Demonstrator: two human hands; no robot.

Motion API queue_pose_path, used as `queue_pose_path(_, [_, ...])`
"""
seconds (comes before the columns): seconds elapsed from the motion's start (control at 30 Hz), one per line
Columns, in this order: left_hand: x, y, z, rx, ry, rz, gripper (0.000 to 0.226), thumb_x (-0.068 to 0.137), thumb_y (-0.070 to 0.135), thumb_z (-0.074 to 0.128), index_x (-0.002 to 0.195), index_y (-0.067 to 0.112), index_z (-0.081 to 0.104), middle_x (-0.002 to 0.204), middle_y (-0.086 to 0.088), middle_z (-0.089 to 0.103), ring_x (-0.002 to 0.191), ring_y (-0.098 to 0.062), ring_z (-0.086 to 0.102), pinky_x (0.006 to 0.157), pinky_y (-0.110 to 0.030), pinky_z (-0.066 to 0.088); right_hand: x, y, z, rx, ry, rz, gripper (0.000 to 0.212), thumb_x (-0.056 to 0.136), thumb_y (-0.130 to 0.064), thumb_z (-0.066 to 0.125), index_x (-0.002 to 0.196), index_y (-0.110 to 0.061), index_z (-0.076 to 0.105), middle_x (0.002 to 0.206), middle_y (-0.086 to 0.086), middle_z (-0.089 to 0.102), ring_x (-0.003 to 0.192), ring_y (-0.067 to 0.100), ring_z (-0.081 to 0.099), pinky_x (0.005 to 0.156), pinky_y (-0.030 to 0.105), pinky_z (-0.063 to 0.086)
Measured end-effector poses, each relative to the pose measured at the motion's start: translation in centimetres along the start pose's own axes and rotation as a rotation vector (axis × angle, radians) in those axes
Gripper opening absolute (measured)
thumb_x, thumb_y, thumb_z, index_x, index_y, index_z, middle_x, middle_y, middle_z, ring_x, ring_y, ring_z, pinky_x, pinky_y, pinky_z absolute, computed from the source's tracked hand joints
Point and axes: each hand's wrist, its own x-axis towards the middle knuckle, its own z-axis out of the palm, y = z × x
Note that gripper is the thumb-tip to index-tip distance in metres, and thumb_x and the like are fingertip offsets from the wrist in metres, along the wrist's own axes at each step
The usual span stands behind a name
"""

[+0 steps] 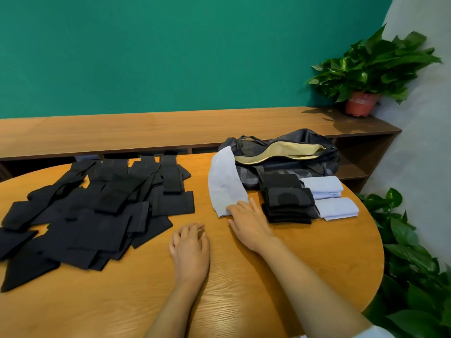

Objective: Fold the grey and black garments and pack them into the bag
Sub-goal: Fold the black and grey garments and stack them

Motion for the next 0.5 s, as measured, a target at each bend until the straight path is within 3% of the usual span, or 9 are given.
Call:
queue_pose_path(0.23, [-0.6, -0.2, -0.7, 0.037, -0.107, 0.113, 0.035, 0.094, 0.031, 0.058, 0.129, 0.032, 0.057, 0.142, 0.015, 0.048, 0.134, -0.013, 0.032, 0.116, -0.044, 0.014, -5.2, -2.4, 0.1, 0.123, 0.021, -0.041, 0.032, 0.103, -0.033, 0.038, 0.133, -0.032, 0.049, 0.132, -0.015, 0.054, 0.127, 0.005, 0.042, 0.121, 0.044, 0.003])
queue_pose_path(0.37, [-1.7, -1.0, -2.0, 0.143, -0.167, 0.179, 0.027, 0.097, 0.037, 0.053, 0.123, 0.038, 0.061, 0.135, 0.024, 0.051, 0.133, -0.008, 0.033, 0.118, -0.050, -0.003, -7.9, -2.8, 0.1, 0.267, 0.051, -0.072, 0.033, 0.103, -0.035, 0.041, 0.134, -0.034, 0.051, 0.132, -0.019, 0.056, 0.125, -0.001, 0.044, 0.120, 0.031, 0.005])
queue_pose_path(0.5, [-3.2, -2.8, -3.9, 0.127, -0.140, 0.229, 0.022, 0.097, 0.038, 0.054, 0.113, 0.035, 0.068, 0.128, 0.023, 0.058, 0.126, -0.009, 0.042, 0.117, -0.050, 0.002, -10.3, -2.4, 0.7, 0.297, 0.118, -0.147, 0.039, 0.093, -0.052, 0.048, 0.127, -0.036, 0.056, 0.126, -0.024, 0.054, 0.122, -0.006, 0.041, 0.118, 0.024, 0.008])
